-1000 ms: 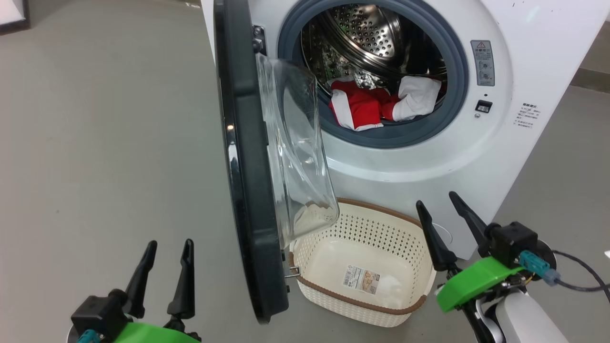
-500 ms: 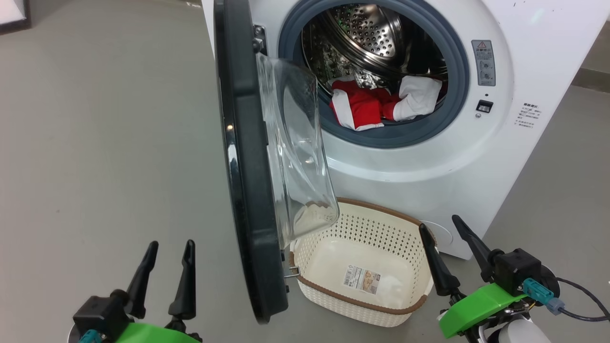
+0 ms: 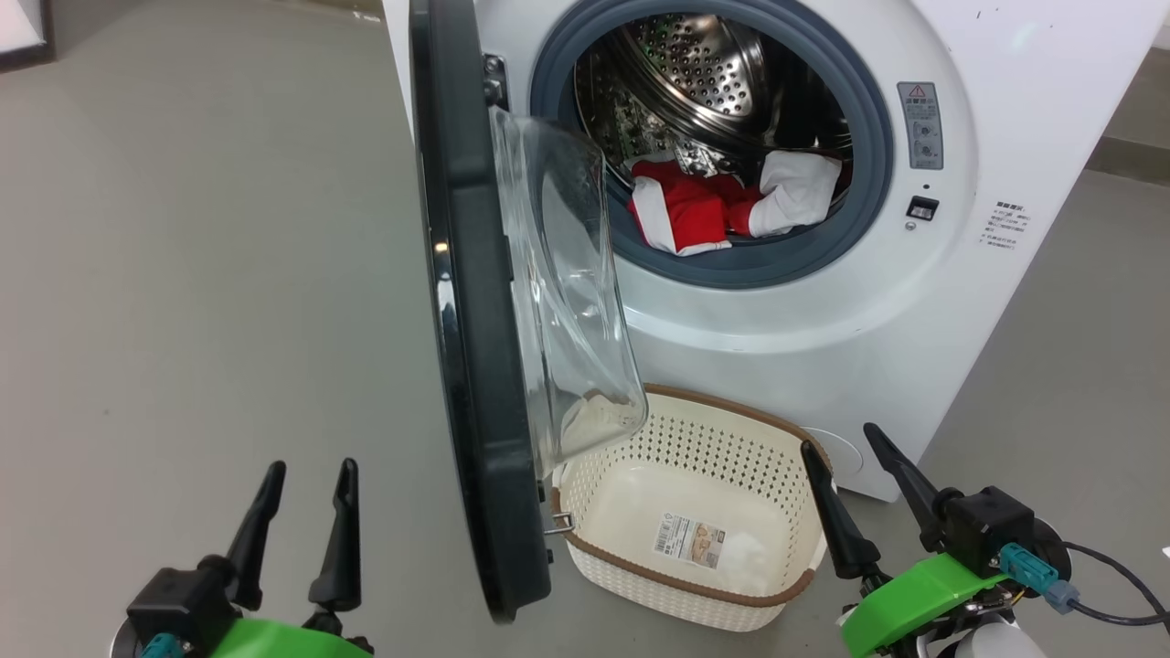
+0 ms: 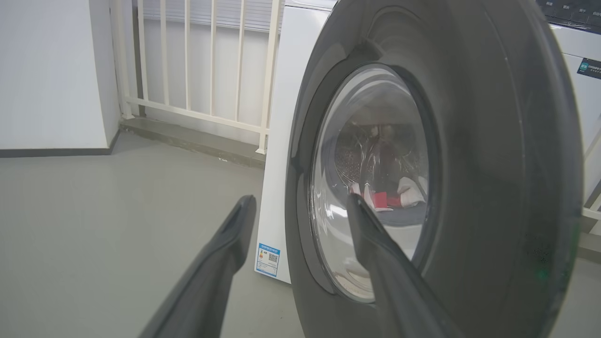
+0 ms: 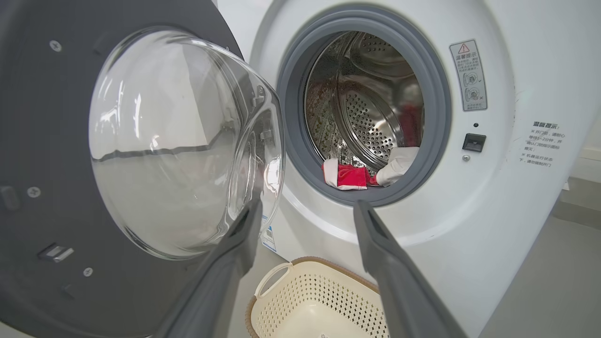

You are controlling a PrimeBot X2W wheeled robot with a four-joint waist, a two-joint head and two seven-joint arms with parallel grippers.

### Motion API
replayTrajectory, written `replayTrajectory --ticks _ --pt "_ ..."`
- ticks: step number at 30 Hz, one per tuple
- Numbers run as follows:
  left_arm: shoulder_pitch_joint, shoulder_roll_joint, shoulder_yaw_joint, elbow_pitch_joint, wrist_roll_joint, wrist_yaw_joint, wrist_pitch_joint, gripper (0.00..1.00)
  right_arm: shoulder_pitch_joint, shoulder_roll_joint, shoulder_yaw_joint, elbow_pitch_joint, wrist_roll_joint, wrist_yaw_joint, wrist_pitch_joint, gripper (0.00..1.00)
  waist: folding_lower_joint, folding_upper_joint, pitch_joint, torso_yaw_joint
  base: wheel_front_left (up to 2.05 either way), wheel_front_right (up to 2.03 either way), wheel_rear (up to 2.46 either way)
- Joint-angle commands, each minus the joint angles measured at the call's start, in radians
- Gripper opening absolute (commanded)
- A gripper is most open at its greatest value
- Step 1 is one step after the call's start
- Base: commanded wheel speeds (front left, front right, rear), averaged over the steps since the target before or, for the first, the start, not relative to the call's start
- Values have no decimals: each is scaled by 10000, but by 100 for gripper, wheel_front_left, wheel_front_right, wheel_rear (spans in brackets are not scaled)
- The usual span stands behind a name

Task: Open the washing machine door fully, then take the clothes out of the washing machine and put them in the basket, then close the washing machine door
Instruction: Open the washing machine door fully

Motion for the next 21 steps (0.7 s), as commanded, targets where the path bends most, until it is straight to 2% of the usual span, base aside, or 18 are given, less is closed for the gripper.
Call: replayTrajectory --ticks 1,3,4,5,6,12,21 --pt "-41 136 381 -323 153 -47 -51 100 -105 14 218 -228 103 63 -120 100 0 0 -30 -23 0 0 0" --pt "-23 135 488 -389 331 76 -51 100 -71 14 204 -224 122 63 -120 100 0 0 -65 -48 0 0 0" --pt "-16 135 516 -418 359 109 -51 68 -56 14 192 -221 136 63 -120 100 0 0 -81 -61 0 0 0" --pt "-16 134 526 -458 382 141 -51 27 -44 14 173 -218 152 63 -120 100 0 0 -95 -72 0 0 0" --pt "-14 134 520 -498 404 183 -51 0 -31 14 146 -215 180 63 -120 100 0 0 -106 -81 0 0 0" --pt "-131 133 353 -1172 529 535 -51 0 28 14 59 -201 200 63 -120 100 0 0 -136 -91 0 0 0" --pt "-774 132 -45 -3255 346 866 -51 0 29 14 118 -141 293 63 -120 100 0 0 -140 -92 0 0 0"
